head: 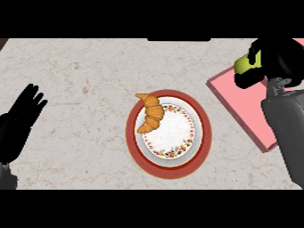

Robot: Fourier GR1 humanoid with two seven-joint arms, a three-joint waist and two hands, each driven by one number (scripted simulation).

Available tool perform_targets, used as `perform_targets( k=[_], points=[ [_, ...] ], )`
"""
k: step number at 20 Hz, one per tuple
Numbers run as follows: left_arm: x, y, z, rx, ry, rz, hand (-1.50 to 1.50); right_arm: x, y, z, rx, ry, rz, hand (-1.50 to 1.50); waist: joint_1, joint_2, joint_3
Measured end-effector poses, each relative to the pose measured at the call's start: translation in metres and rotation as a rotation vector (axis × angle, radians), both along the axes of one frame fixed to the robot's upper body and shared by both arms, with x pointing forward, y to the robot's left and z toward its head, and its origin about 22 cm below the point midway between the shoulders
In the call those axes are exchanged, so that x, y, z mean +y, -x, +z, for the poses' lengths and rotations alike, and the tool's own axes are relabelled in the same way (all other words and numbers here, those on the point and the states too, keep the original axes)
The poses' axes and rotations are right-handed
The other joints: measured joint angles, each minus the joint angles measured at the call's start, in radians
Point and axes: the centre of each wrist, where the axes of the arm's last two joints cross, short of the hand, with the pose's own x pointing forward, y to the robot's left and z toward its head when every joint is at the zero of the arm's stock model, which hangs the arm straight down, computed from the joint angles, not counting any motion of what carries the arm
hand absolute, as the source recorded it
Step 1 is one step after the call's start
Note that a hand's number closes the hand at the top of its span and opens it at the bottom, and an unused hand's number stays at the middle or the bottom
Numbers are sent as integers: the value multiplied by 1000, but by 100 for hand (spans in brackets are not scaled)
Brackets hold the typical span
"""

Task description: Pick the pear from the plate and place it in the cardboard box

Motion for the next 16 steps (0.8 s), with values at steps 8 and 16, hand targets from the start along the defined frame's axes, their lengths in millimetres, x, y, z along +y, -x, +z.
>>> perform_targets(
  k=[8, 16],
  points=[
    [1, 7, 3, 0, -6, 7, 0, -21, 7, -45, 84, -119, 9, -150, -3, -2, 0],
    [4, 7, 5, 1, -4, 18, 0, -35, 18, -30, -240, -386, -19, -150, -9, -4, 1]
  ],
)
